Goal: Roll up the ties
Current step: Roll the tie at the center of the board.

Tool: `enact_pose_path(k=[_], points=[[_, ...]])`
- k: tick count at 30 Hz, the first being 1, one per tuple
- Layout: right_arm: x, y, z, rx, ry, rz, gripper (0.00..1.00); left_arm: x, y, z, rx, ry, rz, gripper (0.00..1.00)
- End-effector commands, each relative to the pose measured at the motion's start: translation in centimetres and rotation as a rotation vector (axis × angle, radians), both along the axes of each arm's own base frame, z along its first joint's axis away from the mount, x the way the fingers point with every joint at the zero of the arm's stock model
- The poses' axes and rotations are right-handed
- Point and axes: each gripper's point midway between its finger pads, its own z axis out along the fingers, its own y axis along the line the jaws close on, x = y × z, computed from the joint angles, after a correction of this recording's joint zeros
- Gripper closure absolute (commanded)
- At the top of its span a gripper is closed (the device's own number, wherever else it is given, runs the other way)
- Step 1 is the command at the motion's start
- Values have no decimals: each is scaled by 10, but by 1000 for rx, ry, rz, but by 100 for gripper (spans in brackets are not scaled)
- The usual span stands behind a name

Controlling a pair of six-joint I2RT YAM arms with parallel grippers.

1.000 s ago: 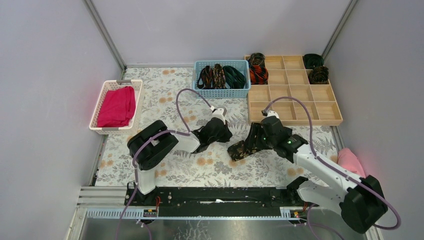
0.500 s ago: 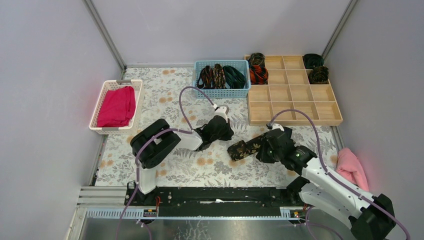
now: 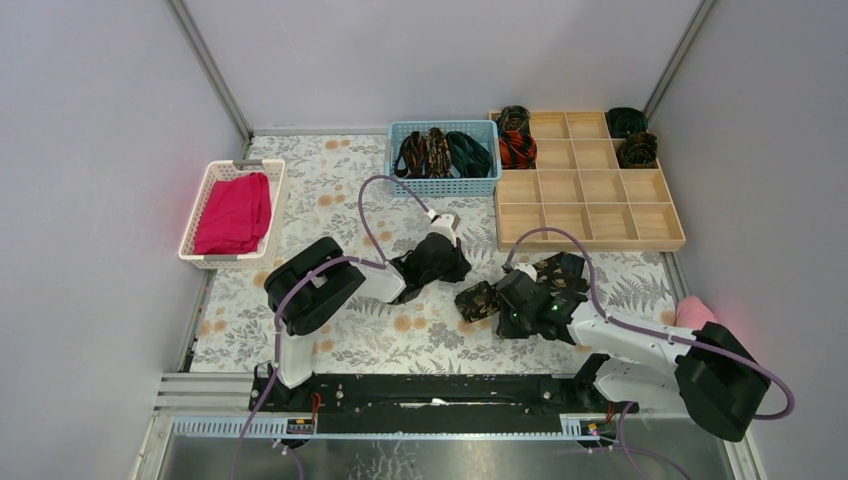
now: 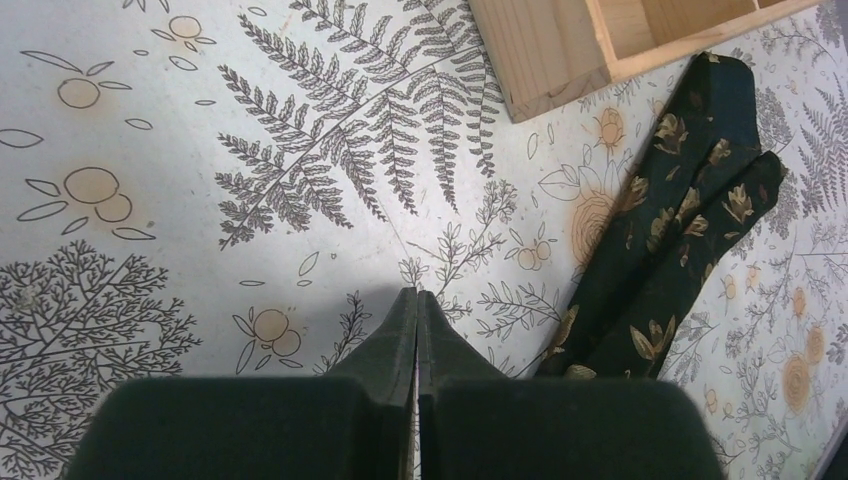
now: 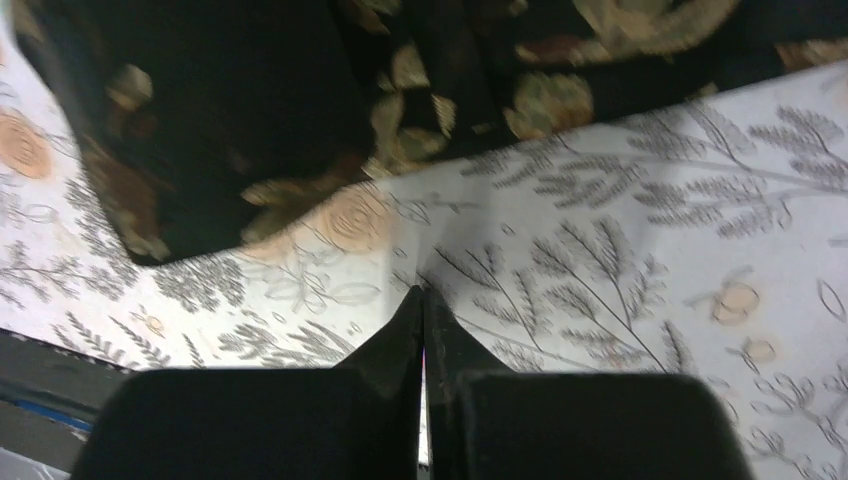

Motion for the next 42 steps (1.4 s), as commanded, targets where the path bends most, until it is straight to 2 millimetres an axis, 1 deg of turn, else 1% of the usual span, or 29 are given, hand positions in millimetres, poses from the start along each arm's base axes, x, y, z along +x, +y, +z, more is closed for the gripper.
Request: enact_pose_path(k=[1,2,4,6,10,14,16,21,23,26,29,30,31,33,34,36,37,38,40,41,42], points=[[15,9,-7,3,-67,-18,100,-25,9,-35,58,80,-45,100],[17,12,-8,7,-77,-12,100,-26,9,-37,60,83,-48,100],[19,11,-14,-14,-85,-13,100,-29,9,-40,60,93,-56,100],[22,10,-20,-33,-95,-20,100,-30,9,-42,59,93,-59,100],[25,15,-30,-48,-88,-12,100,-31,10,-41,58,89,-60,100],[34,12,-34,-100,-111,-22,100,-30,9,-42,66,89,-64,100],[38,13,-32,-110,-121,-21,100,-29,10,-43,74,87,-66,100],[38,18,-27,-100,-127,-11,100,-24,11,-45,105,74,-61,100],[36,15,-19,-113,-143,-11,99,-20,14,-47,130,69,-48,100],[33,8,1,-154,-192,-19,96,-5,23,-41,169,40,19,100],[28,-1,21,-174,-226,-42,94,17,36,-27,202,8,121,100],[27,-2,30,-165,-240,-51,94,27,40,-19,201,-5,149,100],[25,-3,35,-161,-247,-51,94,32,44,-14,207,-12,175,100],[24,-5,49,-147,-273,-59,93,48,53,5,180,-32,233,97],[23,-5,55,-143,-286,-49,91,54,57,16,168,-46,254,94],[23,-6,68,-158,-315,-39,82,64,68,43,149,-80,307,92],[23,-5,73,-169,-338,-20,79,66,72,58,142,-100,326,91],[24,-3,84,-186,-362,-11,77,67,78,73,136,-123,348,91],[27,0,98,-225,-411,4,74,60,91,99,123,-147,382,92],[30,2,106,-252,-430,9,69,56,97,113,101,-157,401,92],[34,3,112,-287,-454,12,60,49,105,120,90,-154,414,92]])
